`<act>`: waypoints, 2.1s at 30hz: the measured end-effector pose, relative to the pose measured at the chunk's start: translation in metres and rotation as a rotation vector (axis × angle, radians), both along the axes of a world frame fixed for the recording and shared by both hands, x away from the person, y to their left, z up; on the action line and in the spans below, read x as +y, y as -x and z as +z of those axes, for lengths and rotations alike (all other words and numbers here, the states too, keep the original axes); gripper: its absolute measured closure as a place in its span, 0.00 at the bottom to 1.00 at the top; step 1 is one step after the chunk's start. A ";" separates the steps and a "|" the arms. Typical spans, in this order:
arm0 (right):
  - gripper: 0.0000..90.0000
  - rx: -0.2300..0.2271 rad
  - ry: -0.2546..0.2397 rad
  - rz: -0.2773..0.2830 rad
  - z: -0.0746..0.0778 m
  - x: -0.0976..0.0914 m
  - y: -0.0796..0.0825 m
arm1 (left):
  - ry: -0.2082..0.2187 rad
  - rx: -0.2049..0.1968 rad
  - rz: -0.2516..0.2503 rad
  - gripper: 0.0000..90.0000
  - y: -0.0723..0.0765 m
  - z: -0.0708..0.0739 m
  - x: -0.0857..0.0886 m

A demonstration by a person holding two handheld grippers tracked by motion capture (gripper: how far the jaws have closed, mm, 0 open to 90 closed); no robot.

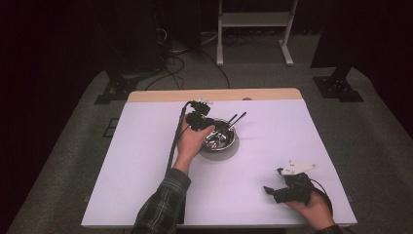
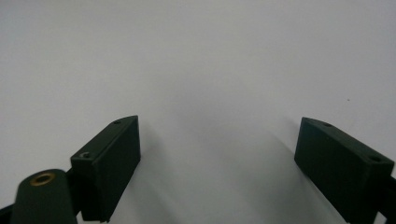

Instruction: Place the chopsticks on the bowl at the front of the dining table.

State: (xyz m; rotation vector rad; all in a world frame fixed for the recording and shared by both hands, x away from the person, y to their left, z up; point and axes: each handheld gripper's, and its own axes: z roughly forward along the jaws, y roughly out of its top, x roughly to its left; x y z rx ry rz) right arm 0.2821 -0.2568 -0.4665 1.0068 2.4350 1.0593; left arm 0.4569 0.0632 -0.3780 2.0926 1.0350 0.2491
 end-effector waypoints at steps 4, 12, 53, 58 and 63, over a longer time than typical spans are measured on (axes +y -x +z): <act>0.14 0.000 0.000 0.001 0.000 0.000 0.000 | -0.009 -0.011 0.003 0.59 0.008 0.006 0.012; 0.14 0.001 0.000 0.000 0.000 0.000 0.000 | -0.005 -0.026 0.022 0.53 0.021 0.012 0.040; 0.14 0.000 0.000 0.001 0.000 0.000 0.000 | -0.058 -0.027 0.101 0.10 0.060 -0.018 0.130; 0.14 0.000 0.000 0.001 0.000 0.000 0.000 | -0.077 0.002 0.110 0.10 0.056 -0.034 0.134; 0.14 -0.001 0.000 0.001 0.000 0.000 0.000 | -0.095 0.023 0.109 0.10 0.051 -0.049 0.131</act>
